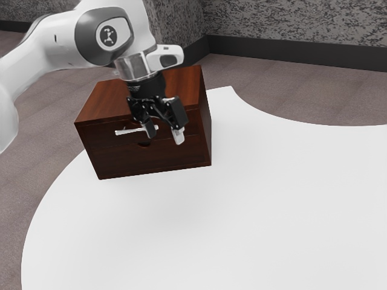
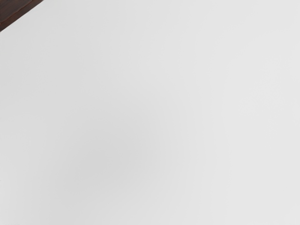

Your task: Pull the drawer handle with one arm to open the drawer

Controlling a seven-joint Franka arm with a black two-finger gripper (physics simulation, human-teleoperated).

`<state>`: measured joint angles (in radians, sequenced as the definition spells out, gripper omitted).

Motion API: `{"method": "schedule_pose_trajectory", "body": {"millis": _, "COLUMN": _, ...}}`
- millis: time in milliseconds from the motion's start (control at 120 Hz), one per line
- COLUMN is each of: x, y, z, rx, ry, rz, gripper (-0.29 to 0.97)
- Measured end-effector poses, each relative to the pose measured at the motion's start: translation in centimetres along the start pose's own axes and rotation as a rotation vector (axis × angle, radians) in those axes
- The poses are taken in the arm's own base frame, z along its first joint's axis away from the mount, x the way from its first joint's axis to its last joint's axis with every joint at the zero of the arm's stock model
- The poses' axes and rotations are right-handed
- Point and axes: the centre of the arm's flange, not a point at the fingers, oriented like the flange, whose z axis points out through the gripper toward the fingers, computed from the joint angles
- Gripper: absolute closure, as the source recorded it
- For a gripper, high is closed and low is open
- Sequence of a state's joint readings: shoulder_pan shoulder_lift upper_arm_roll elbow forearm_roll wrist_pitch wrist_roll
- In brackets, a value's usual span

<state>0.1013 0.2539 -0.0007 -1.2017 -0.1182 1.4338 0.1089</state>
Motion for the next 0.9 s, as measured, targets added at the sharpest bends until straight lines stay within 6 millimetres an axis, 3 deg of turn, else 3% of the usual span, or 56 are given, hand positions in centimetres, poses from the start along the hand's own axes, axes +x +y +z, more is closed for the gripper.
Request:
{"method": "schedule_pose_trajectory", "body": {"millis": 217, "x": 0.0, "y": -0.1, "z": 0.0, "rx": 0.02, "ry": -0.003, "rz": -0.008, "gripper": 0.0}}
{"method": "schedule_pose_trajectory", "body": {"millis": 258, "x": -0.4, "y": 0.0, "z": -1.1, "rx": 0.023, "ry": 0.015, "rz": -0.009, "gripper": 0.0}}
{"method": "schedule_pose_trajectory", "body": {"millis": 308, "x": -2.0, "y": 0.5, "z": -4.5, "rx": 0.032, "ry": 0.072, "rz": -0.004, "gripper": 0.0}}
{"method": "schedule_pose_trajectory", "body": {"millis": 367, "x": -3.1, "y": 0.8, "z": -7.1, "rx": 0.04, "ry": 0.122, "rz": 0.0, "gripper": 0.0}}
{"method": "schedule_pose_trajectory", "body": {"millis": 483, "x": -4.1, "y": -0.8, "z": -8.8, "rx": 0.061, "ry": 0.149, "rz": -0.031, "gripper": 0.0}}
{"method": "schedule_pose_trajectory", "body": {"millis": 558, "x": -4.6, "y": -1.8, "z": -8.5, "rx": 0.074, "ry": 0.123, "rz": -0.039, "gripper": 0.0}}
{"method": "schedule_pose_trajectory", "body": {"millis": 667, "x": -4.8, "y": -1.7, "z": -7.9, "rx": 0.079, "ry": 0.082, "rz": 0.024, "gripper": 0.0}}
{"method": "schedule_pose_trajectory", "body": {"millis": 858, "x": -5.3, "y": -4.2, "z": -5.4, "rx": 0.107, "ry": -0.013, "rz": 0.1, "gripper": 0.0}}
{"method": "schedule_pose_trajectory", "body": {"millis": 900, "x": -5.8, "y": -4.3, "z": -3.8, "rx": 0.107, "ry": -0.056, "rz": 0.126, "gripper": 0.0}}
